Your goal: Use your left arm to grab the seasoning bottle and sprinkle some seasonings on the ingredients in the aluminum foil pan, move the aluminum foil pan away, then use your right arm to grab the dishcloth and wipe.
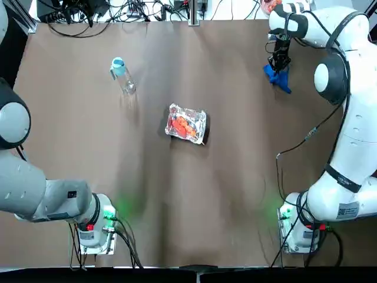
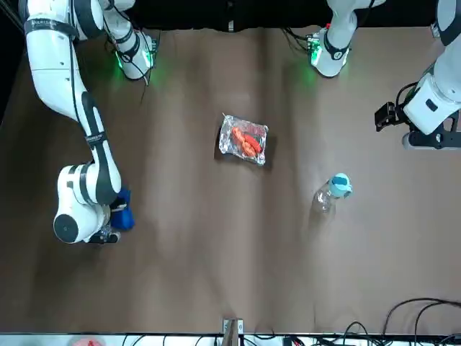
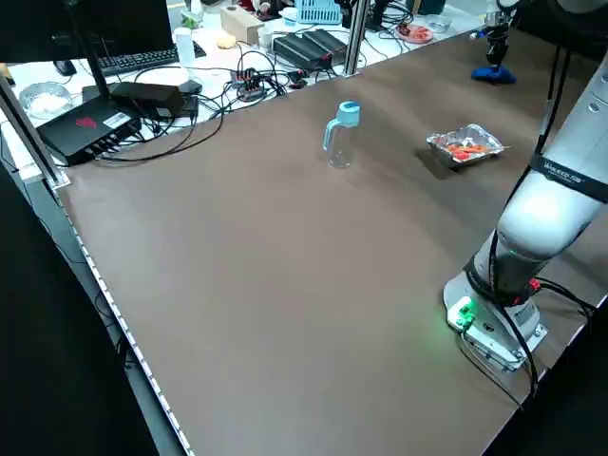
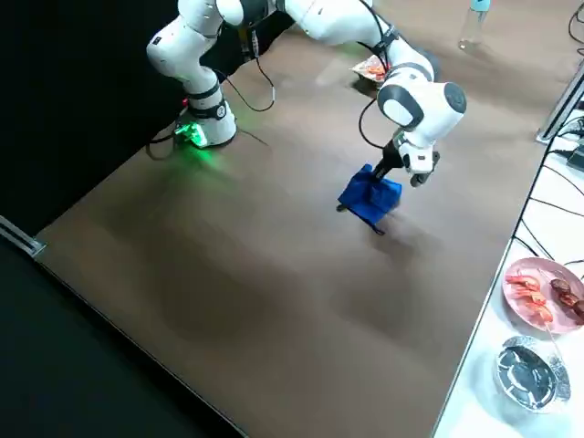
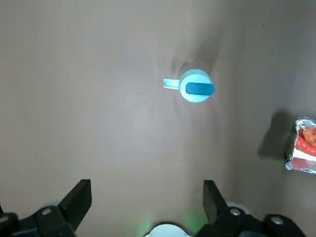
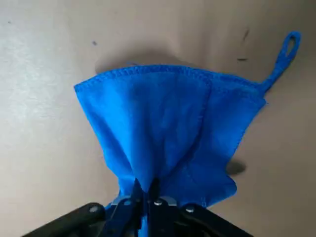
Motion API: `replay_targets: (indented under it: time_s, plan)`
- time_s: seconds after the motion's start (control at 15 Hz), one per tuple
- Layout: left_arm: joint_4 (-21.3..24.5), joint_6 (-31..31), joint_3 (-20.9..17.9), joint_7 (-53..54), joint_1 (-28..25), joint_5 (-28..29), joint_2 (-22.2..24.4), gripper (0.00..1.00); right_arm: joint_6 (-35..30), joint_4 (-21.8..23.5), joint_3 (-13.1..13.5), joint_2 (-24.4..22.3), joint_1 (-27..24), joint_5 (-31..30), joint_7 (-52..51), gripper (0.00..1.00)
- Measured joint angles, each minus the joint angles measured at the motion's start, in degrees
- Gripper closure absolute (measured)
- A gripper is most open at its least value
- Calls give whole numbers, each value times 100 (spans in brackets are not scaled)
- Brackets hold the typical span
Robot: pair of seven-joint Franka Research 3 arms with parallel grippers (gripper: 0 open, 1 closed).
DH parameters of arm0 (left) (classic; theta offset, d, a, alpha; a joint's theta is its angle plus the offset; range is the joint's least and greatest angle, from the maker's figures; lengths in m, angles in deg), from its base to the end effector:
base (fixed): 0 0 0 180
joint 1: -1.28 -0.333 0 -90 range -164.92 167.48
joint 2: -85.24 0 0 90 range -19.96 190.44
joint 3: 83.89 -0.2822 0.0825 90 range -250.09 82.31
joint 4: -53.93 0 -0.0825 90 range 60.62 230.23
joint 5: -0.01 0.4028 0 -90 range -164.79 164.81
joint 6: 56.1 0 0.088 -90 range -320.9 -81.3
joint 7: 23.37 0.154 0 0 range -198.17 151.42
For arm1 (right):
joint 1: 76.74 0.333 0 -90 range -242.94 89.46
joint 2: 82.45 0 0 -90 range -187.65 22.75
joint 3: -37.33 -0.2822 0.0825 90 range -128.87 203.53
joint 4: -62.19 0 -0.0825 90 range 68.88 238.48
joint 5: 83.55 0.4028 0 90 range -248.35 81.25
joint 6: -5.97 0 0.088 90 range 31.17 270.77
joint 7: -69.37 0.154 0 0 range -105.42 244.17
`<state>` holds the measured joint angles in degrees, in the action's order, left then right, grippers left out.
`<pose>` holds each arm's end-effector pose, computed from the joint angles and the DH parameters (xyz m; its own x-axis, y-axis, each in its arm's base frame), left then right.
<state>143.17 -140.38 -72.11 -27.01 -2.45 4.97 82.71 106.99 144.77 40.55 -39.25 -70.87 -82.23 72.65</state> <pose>0.5637 -0.0638 0.5181 0.9899 -0.0684 -0.1240 -0.0793 -0.9932 -0.0855 0.6430 0.0351 0.1375 0.9092 -0.0218 -0.4159 -0.0040 -0.9990 0.0436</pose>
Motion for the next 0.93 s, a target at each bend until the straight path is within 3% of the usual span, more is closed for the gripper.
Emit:
replay_targets:
  time_s: [0.13,0.67,0.8,0.93]
  plan:
    - [0,0,1,0,0,-2,0,0,-1,1,-15,0,2,208,-2,87]
    - [-1,-26,9,-21,4,-3,0,0,-191,-40,-179,-92,18,242,-52,16]
    - [-3,-42,9,-45,4,-3,0,0,-528,-121,-196,-321,16,242,-238,14]
    - [-6,-49,8,-51,4,-3,0,0,-715,-217,-181,-797,-6,238,-467,1]
